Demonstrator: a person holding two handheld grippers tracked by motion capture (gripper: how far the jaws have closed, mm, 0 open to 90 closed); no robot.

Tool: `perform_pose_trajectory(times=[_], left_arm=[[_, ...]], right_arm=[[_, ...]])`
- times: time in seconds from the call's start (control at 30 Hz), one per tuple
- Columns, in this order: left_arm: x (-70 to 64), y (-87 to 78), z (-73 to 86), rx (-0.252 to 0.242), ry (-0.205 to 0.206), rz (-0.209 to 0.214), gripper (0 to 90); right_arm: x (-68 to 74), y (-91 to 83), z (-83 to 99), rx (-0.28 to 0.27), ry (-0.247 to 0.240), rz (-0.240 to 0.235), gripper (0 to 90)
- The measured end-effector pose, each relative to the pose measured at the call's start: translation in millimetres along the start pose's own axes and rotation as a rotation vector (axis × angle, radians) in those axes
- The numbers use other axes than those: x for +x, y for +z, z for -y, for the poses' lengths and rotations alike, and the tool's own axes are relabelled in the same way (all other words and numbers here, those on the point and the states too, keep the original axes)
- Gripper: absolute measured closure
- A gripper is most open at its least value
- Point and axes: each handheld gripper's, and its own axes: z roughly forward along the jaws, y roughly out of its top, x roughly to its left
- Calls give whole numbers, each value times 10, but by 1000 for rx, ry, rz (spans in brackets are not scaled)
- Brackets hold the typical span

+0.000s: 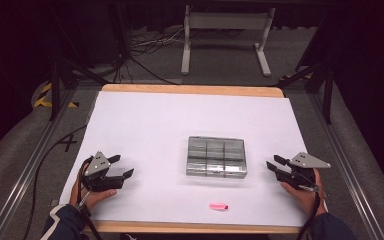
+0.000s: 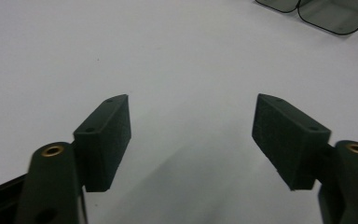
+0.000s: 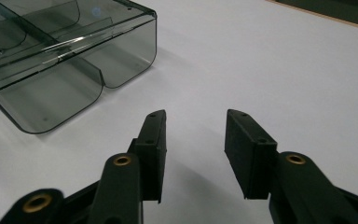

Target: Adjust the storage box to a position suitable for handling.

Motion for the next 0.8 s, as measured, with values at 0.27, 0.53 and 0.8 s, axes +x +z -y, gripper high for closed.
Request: perform_pose_trajectory(times=[0.27, 0.53, 0.8], left_arm=[[-42, 90, -145, 9, 38, 15, 461], [-240, 351, -395, 49, 139, 85, 660], [-431, 693, -648, 71, 158, 145, 804]], right_arm=[[10, 16, -30, 14, 8, -35, 724], [121, 102, -167, 49, -54, -87, 900], [236, 264, -290, 79, -97, -113, 900]])
